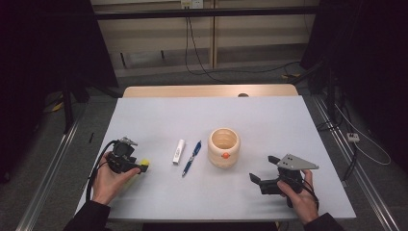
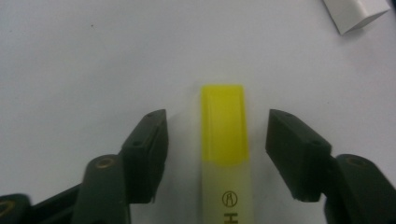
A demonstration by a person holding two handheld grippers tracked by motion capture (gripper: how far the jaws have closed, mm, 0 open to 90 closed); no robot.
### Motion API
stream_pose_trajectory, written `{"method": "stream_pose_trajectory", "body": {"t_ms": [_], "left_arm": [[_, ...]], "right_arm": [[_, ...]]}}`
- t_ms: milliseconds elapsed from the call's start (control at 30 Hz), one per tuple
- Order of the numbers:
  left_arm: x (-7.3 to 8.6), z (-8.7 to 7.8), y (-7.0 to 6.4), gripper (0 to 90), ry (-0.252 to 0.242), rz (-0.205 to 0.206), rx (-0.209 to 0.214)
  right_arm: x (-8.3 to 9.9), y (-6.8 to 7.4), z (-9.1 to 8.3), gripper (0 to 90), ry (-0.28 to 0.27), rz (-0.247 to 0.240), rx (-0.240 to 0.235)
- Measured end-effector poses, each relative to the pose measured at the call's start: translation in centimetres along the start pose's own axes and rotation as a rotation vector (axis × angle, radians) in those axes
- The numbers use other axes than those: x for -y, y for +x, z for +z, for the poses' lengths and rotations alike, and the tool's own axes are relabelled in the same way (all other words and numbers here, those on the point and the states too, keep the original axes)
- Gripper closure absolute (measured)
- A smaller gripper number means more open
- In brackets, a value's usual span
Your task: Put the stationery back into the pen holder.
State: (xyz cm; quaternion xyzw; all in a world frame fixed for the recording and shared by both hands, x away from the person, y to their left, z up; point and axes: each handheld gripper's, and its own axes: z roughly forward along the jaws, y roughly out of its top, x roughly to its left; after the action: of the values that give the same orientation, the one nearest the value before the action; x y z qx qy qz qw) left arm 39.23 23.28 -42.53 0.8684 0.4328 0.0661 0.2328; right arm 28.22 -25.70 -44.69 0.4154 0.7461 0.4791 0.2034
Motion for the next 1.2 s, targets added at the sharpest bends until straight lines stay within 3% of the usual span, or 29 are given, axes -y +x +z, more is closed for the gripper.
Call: {"method": "stream_pose_trajectory", "body": {"t_ms": [133, 233, 400, 533, 700, 767, 933, 1200], "left_arm": [[0.2, 0.0, -0.3, 50.9, 0.023, 0.022, 0.011], [0.1, 0.2, -0.7, 53.6, 0.043, 0.052, -0.019], [0.0, 0.2, -0.6, 59.2, 0.034, 0.043, -0.025], [-0.2, 0.3, -1.0, 59.6, 0.042, 0.058, -0.044], [-0.6, 0.5, -1.2, 65.0, 0.052, 0.074, -0.037], [-0.9, 0.6, -1.1, 66.2, 0.071, 0.072, -0.028], [-1.1, 0.6, -1.4, 67.4, 0.09, 0.07, -0.051], [-1.0, 0.5, -1.3, 67.5, 0.067, 0.057, -0.045]], "right_arm": [[0.0, 0.0, 0.0, 3.9, 0.001, -0.003, 0.001], [0.0, 0.1, 0.0, 3.9, 0.0, -0.005, 0.002], [0.0, 0.1, 0.0, 3.9, -0.001, -0.008, -0.001], [0.0, 0.1, 0.0, 3.9, -0.002, -0.012, 0.002], [-0.1, 0.1, 0.0, 3.9, -0.003, -0.01, 0.003], [0.0, 0.1, 0.0, 3.9, -0.002, -0.009, 0.004], [0.0, 0.0, 0.0, 3.9, -0.002, -0.007, 0.006], [0.0, 0.0, 0.0, 3.9, -0.003, -0.008, 0.004]]}}
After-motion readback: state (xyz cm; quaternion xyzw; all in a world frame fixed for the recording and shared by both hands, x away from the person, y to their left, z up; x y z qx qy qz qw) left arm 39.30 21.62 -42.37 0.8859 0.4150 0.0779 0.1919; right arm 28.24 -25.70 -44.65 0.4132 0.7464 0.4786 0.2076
